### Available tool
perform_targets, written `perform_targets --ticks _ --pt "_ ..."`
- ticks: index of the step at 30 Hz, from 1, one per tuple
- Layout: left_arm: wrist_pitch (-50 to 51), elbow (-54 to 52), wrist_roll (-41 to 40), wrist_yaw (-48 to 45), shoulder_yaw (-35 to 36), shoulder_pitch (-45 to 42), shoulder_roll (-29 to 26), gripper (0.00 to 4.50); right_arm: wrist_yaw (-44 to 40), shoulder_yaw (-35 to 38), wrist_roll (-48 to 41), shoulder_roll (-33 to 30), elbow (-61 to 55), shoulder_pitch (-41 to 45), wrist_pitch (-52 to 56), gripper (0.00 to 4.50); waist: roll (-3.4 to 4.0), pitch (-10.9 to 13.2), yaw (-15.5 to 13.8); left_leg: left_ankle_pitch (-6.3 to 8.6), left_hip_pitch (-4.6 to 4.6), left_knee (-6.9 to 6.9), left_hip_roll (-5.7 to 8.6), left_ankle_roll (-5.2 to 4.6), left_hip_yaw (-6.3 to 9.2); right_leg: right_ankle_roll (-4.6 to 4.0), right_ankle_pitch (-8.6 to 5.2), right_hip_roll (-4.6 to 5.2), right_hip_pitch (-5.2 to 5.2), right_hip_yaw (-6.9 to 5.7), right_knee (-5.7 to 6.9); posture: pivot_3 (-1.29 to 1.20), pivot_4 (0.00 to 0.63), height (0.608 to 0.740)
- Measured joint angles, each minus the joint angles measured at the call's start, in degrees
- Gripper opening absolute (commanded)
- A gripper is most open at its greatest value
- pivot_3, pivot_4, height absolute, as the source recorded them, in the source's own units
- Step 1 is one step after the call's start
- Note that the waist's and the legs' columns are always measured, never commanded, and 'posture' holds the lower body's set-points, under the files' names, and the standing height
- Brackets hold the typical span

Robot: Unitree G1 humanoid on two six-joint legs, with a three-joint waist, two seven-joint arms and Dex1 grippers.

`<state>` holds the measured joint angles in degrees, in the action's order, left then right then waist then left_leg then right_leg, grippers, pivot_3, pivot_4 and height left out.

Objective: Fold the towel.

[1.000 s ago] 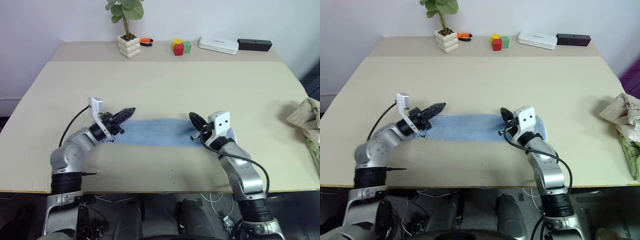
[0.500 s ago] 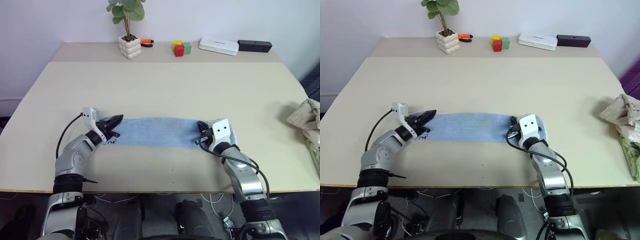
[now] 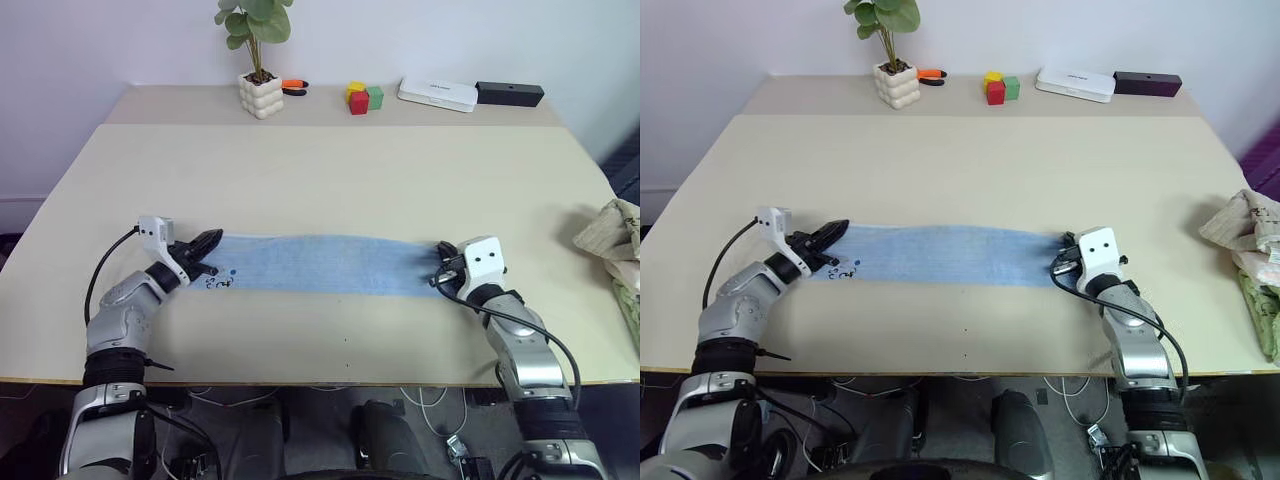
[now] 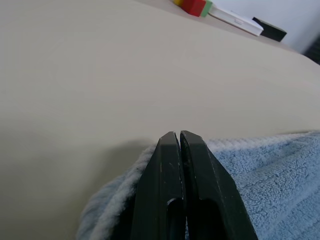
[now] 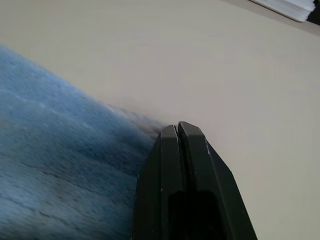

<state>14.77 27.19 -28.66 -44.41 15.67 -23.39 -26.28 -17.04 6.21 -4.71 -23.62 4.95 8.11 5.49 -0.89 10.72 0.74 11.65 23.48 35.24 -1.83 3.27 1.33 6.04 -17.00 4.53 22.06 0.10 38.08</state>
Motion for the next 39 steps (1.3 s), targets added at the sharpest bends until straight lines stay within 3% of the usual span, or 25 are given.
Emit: perform_targets --ticks 9,14,20,27,32,39 --pt "2.50 -1.49 0.12 1.39 0.95 -0.32 -1.54 0.07 1.10 1.08 -0.06 0.12 -1.52 0.98 2.78 0.00 -0.01 0.02 -0.02 0.00 0.02 0.00 0.00 0.00 0.00 0.00 0.00 0.01 0.03 0.00 0.00 0.00 0.150 0.740" --pt "8.45 -11.15 -1.74 4.19 0.48 -5.65 -0.49 0.07 2.38 -0.06 -0.59 3.04 -8.99 7.12 7.84 0.00 0.00 0.05 -0.08 0.00 0.12 -0.01 -0.01 0.00 0.02 0.00 0.00 0.00 0.13 0.00 0.00 0.00 0.150 0.740" --pt "15.18 -22.60 -3.26 14.24 -3.52 -10.60 9.06 0.07 4.09 -8.62 0.50 11.80 -11.55 8.82 10.87 0.00 -0.01 0.04 0.03 0.00 0.13 -0.04 0.01 0.00 0.00 0.02 0.00 0.01 0.12 0.02 -0.03 0.00 0.150 0.740" --pt "11.77 -17.71 2.42 18.49 -10.22 -7.33 17.52 0.07 4.32 -15.48 3.62 16.64 -5.26 8.61 9.61 0.00 -0.02 0.04 0.12 0.00 0.13 -0.05 0.01 0.00 0.00 0.02 0.00 -0.02 0.18 0.02 -0.02 0.00 0.150 0.740" --pt "6.47 -14.30 7.64 16.68 -14.82 -4.48 17.54 0.07 5.06 -15.96 5.56 16.83 -0.05 8.58 4.98 0.00 -0.02 0.04 0.06 0.00 0.14 -0.04 0.02 0.00 0.00 0.01 0.00 -0.02 0.17 0.02 -0.04 0.00 0.150 0.740" --pt "3.12 -10.42 8.20 14.61 -11.39 -2.51 11.80 0.07 6.47 -11.72 6.19 13.61 -0.11 6.25 1.34 0.00 -0.01 0.04 0.00 0.00 0.13 -0.05 0.01 0.00 0.00 0.01 0.00 -0.02 0.16 0.01 -0.04 0.00 0.150 0.740"
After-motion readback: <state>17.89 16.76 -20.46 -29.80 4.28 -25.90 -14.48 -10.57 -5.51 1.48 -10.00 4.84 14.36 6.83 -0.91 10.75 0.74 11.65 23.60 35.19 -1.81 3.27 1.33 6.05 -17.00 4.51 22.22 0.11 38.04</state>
